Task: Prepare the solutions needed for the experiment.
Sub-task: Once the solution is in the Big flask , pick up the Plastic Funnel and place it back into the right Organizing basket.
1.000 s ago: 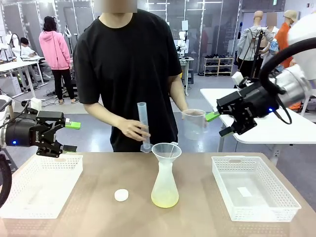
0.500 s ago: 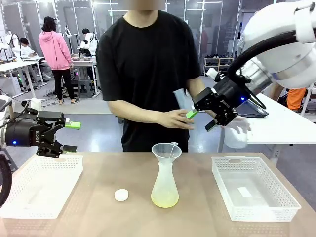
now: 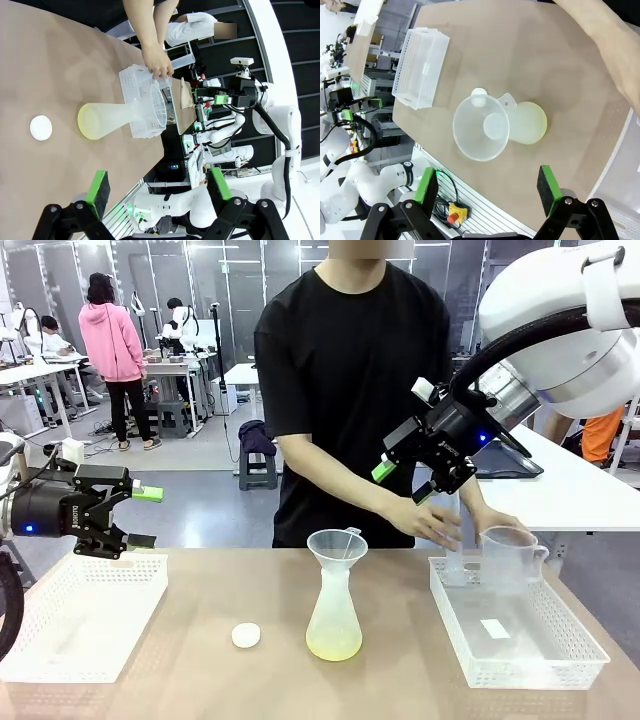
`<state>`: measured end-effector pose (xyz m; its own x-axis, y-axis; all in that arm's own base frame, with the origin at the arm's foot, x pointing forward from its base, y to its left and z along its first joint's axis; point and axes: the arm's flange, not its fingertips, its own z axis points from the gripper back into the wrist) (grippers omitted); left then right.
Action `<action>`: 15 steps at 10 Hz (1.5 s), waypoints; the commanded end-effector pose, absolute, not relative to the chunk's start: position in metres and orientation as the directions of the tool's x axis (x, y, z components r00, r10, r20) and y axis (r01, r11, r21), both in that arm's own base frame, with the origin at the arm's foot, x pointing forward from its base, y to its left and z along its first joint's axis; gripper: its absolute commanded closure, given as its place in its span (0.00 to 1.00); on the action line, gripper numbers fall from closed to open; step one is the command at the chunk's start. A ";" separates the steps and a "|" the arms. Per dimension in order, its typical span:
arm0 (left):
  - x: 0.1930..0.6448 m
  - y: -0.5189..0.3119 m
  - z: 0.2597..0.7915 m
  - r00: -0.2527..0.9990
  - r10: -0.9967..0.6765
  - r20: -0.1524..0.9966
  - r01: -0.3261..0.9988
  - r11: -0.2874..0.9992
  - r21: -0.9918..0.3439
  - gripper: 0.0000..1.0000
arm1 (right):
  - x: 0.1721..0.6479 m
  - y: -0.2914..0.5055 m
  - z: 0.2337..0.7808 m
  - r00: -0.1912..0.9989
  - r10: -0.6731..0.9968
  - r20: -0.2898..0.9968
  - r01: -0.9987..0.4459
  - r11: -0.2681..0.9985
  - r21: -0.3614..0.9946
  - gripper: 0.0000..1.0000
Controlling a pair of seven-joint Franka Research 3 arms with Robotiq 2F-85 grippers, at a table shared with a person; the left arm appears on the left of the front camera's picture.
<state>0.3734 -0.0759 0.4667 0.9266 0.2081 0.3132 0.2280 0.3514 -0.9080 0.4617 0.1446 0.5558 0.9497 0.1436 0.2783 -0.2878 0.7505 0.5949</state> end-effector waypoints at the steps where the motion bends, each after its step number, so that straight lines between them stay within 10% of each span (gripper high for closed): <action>1: 0.373 -0.079 0.469 0.927 0.221 0.303 0.223 0.323 -0.920 0.00 | 0.459 0.144 0.555 0.946 0.156 0.285 -0.303 0.739 0.602 0.00; 15: 0.373 -0.079 0.469 0.927 0.221 0.303 0.223 0.323 -0.920 0.00 | 0.505 0.207 0.469 0.953 0.270 0.137 -0.299 0.773 0.559 0.00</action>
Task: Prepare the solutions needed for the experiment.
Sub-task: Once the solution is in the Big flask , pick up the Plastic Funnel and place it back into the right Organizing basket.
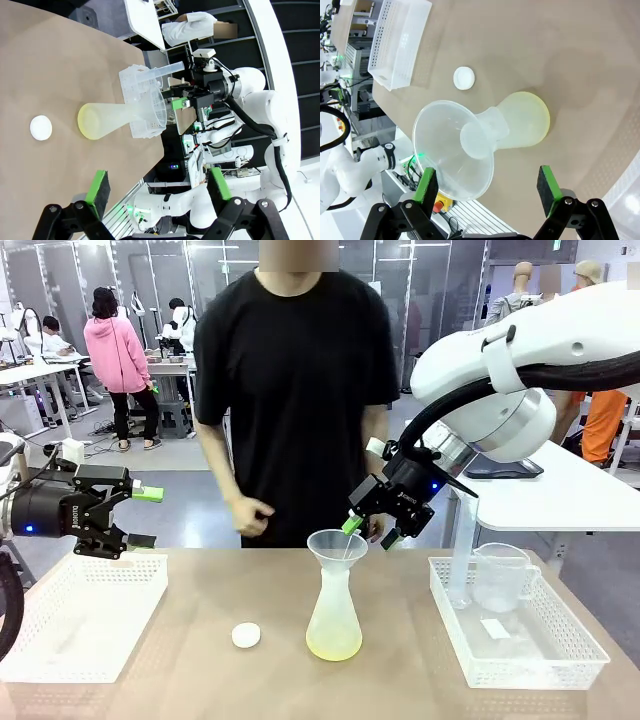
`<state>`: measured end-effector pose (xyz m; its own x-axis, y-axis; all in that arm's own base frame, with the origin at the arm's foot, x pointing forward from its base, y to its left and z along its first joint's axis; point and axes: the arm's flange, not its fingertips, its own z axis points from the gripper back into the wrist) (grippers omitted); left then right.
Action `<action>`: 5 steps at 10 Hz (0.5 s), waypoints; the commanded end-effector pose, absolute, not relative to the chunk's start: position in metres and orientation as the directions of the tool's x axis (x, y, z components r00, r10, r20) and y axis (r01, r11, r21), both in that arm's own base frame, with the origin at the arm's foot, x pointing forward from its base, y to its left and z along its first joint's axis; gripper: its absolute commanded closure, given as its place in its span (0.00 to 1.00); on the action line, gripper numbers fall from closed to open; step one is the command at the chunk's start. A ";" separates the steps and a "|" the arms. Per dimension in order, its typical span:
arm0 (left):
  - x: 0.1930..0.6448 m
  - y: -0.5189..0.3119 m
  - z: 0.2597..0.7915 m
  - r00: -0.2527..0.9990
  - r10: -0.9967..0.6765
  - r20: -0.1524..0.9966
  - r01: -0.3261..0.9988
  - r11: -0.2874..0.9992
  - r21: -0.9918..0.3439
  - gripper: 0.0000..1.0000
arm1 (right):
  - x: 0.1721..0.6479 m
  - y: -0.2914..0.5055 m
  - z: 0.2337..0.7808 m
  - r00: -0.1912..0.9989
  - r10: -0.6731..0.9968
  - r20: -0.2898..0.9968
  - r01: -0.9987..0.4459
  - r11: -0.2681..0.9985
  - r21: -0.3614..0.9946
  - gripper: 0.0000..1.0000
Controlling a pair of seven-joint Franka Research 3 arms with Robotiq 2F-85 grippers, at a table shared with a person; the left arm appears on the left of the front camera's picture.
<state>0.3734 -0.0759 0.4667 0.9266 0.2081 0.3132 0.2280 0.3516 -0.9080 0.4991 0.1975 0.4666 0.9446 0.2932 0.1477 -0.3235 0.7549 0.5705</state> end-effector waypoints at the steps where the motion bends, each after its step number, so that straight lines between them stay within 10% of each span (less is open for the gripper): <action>1: 0.373 -0.079 0.469 0.927 0.221 0.303 0.223 0.323 -0.920 0.00 | 0.507 0.210 0.465 0.953 0.274 0.130 -0.298 0.770 0.565 0.00; 5: 0.373 -0.079 0.469 0.927 0.221 0.303 0.223 0.323 -0.920 0.00 | 0.511 0.216 0.452 0.952 0.278 0.125 -0.299 0.771 0.563 0.13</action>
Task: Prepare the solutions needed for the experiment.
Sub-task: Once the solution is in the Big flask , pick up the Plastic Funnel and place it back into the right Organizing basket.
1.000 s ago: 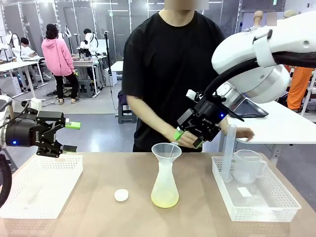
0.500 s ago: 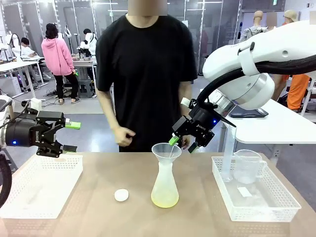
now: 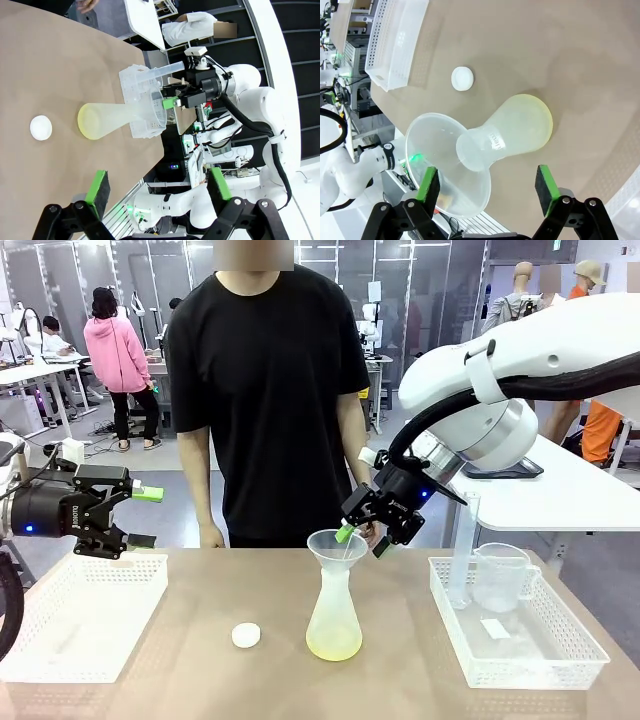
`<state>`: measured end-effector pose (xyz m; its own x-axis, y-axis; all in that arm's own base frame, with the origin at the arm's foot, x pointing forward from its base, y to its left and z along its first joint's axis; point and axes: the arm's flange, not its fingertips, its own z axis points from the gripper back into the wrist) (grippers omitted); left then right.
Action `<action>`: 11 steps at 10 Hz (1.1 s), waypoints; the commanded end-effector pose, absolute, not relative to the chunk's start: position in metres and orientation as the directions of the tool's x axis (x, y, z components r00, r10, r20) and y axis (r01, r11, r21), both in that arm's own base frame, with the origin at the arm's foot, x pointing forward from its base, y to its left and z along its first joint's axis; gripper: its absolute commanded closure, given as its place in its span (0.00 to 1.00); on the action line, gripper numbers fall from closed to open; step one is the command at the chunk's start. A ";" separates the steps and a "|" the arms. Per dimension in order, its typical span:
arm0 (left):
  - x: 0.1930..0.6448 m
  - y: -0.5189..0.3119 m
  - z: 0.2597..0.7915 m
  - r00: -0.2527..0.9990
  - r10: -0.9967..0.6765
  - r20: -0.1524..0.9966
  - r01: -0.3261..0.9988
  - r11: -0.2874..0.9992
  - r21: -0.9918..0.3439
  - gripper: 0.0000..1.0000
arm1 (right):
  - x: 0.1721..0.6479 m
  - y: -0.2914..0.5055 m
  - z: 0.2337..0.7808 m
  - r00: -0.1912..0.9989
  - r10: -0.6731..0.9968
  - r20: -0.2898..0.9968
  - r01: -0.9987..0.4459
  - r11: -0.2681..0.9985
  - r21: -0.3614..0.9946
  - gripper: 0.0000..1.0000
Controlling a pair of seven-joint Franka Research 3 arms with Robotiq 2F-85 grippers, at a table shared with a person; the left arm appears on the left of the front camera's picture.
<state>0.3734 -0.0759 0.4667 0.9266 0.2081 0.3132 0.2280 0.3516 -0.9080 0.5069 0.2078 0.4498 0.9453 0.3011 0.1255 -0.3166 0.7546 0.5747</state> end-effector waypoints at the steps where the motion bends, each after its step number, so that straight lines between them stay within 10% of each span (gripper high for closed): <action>1: 0.373 -0.079 0.469 0.927 0.221 0.303 0.223 0.323 -0.920 0.00 | 0.511 0.216 0.451 0.957 0.270 0.107 -0.282 0.778 0.562 0.22; 11: 0.373 -0.079 0.469 0.927 0.221 0.303 0.223 0.323 -0.920 0.00 | 0.505 0.223 0.445 0.967 0.244 0.067 -0.238 0.785 0.572 1.00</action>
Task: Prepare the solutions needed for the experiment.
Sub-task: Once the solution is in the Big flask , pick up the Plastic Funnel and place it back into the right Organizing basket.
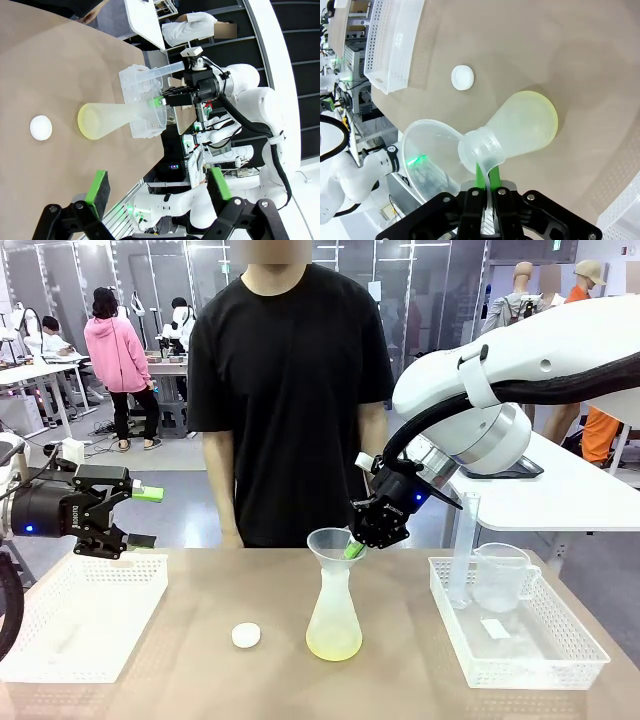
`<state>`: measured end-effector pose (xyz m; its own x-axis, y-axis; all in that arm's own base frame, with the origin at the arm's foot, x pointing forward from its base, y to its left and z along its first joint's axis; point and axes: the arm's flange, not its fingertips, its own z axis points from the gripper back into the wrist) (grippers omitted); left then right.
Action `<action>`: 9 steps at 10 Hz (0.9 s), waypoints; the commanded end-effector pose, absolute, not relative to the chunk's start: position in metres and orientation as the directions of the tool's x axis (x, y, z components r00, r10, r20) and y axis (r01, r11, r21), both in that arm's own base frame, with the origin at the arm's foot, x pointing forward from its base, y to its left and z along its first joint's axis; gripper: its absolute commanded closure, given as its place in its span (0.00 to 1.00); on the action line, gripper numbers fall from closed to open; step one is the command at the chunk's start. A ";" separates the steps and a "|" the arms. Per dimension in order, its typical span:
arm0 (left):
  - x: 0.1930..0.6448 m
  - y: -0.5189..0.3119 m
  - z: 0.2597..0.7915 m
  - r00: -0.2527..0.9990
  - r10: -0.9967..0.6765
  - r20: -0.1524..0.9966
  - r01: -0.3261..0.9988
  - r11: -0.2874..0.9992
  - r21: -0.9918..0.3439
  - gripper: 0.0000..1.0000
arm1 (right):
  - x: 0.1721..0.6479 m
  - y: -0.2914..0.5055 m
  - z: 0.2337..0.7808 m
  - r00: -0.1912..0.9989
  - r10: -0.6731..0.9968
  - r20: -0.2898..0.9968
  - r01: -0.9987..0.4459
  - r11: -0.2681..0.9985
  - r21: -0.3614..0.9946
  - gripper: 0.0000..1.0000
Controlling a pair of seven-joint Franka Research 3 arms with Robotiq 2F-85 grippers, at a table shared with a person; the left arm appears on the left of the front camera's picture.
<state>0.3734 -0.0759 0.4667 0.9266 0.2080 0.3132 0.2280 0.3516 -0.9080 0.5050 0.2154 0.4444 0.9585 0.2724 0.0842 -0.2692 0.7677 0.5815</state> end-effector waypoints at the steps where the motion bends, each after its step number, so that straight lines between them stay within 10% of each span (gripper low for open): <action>1: 0.373 -0.079 0.469 0.927 0.221 0.303 0.223 0.323 -0.920 0.00 | 0.504 0.223 0.445 0.969 0.237 0.065 -0.231 0.785 0.575 1.00; 9: 0.373 -0.079 0.469 0.927 0.221 0.303 0.223 0.323 -0.920 0.00 | 0.477 0.220 0.487 0.981 0.182 0.064 -0.189 0.838 0.512 1.00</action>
<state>0.3734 -0.0760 0.4666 0.9267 0.2080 0.3131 0.2279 0.3516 -0.9080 0.4872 0.2176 0.4817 0.9746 0.2102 0.0769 -0.2175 0.8085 0.5469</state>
